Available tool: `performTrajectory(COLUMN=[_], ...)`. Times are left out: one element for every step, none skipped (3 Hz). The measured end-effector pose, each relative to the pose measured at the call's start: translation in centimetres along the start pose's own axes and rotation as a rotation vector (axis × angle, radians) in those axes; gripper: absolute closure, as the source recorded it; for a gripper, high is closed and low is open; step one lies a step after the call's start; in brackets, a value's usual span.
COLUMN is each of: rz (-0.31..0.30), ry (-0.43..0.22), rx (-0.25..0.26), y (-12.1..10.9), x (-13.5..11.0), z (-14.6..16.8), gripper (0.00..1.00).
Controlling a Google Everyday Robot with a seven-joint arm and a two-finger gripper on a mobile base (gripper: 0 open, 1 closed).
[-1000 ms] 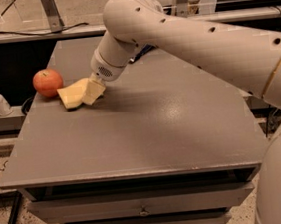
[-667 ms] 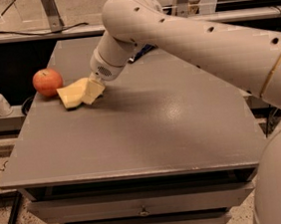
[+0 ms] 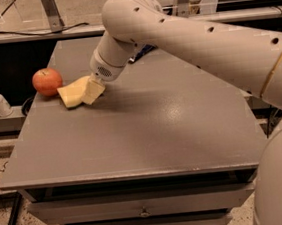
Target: Move sponge near apple
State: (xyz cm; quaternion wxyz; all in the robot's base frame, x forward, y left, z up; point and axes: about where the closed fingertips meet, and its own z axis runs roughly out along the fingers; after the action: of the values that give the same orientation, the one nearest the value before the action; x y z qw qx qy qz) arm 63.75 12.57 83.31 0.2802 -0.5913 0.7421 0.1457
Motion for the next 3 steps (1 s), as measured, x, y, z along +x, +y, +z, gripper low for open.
performTrajectory(rz=[-0.009,-0.017,-0.036], ry=[-0.007,-0.022,-0.061], rx=[-0.010,-0.015,-0.009], y=[0.1,0.2,0.4], x=[-0.5,-0.9,-1.7], z=[0.3,0.0,-2.4], gripper=[0.00,0.00,0.00])
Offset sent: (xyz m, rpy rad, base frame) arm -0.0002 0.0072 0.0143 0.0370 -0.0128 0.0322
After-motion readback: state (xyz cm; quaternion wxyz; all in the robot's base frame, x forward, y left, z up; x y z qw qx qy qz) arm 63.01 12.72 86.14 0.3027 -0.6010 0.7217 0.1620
